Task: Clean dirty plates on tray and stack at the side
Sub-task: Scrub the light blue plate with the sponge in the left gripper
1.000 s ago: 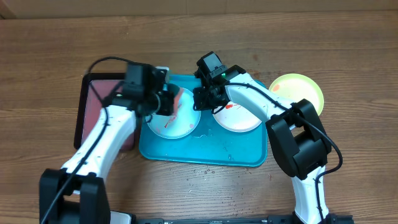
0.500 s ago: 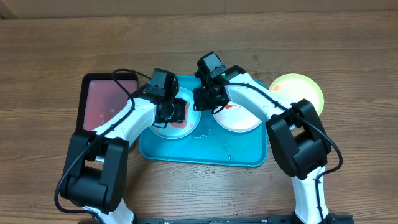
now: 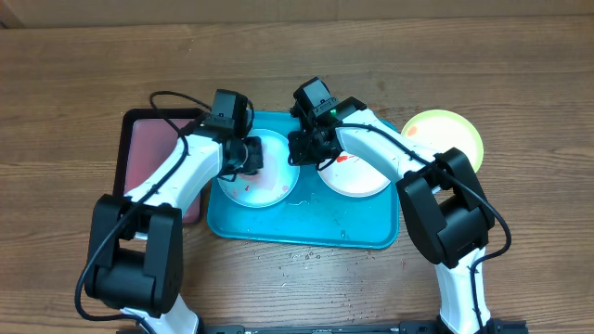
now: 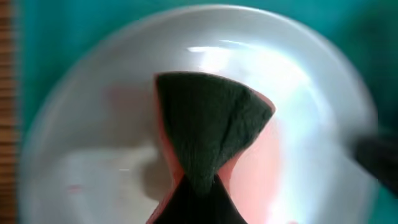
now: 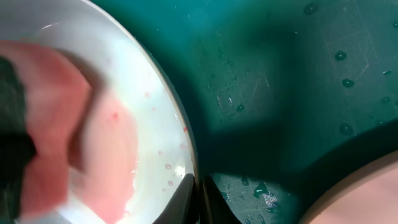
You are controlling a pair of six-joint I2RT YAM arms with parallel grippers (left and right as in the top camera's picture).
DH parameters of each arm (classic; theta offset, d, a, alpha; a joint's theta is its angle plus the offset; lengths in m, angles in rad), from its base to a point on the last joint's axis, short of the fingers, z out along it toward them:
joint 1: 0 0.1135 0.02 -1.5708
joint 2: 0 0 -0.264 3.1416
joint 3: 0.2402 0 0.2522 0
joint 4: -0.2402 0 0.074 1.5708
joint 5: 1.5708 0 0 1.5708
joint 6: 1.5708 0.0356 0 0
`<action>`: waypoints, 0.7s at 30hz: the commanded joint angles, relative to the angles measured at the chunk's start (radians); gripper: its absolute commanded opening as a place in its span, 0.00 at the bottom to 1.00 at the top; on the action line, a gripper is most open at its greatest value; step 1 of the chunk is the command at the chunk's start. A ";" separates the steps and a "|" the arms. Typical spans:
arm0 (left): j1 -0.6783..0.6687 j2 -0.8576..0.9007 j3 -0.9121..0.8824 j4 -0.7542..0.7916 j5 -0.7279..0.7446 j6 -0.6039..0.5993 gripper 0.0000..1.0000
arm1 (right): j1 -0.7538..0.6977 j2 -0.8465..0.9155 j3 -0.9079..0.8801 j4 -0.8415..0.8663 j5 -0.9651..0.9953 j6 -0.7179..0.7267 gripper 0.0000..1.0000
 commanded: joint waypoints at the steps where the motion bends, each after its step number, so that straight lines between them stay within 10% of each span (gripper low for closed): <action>1: -0.031 -0.035 0.024 -0.010 0.176 0.034 0.04 | 0.005 0.008 0.005 -0.002 -0.005 0.005 0.05; 10: -0.056 0.044 0.014 -0.024 -0.006 0.048 0.04 | 0.005 0.008 0.005 -0.004 -0.005 0.005 0.05; 21: -0.048 0.072 0.013 -0.206 -0.124 0.410 0.04 | 0.005 0.008 0.005 -0.005 -0.005 0.005 0.05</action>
